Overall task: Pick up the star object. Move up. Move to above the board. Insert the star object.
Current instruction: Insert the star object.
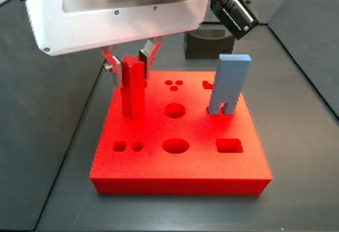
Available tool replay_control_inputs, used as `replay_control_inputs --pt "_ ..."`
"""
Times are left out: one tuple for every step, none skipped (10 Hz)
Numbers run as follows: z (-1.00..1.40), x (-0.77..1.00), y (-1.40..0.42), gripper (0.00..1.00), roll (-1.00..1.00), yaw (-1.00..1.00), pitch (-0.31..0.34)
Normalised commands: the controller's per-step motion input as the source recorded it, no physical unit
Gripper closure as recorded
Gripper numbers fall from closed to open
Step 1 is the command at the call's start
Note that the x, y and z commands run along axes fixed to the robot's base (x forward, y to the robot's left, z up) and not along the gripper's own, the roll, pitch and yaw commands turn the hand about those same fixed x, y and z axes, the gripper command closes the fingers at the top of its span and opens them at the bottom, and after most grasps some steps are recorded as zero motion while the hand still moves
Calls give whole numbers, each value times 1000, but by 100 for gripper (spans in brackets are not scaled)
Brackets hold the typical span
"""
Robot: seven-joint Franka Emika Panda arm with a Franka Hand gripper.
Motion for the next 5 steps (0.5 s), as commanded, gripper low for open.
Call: replay_control_inputs --pt "-657 -151 -191 100 191 0 -251" --pt "-700 -157 -217 100 169 0 -253" --pt "0 -134 0 100 -14 0 -97" --pt "0 0 0 100 0 0 17" --pt "0 0 0 100 0 0 0"
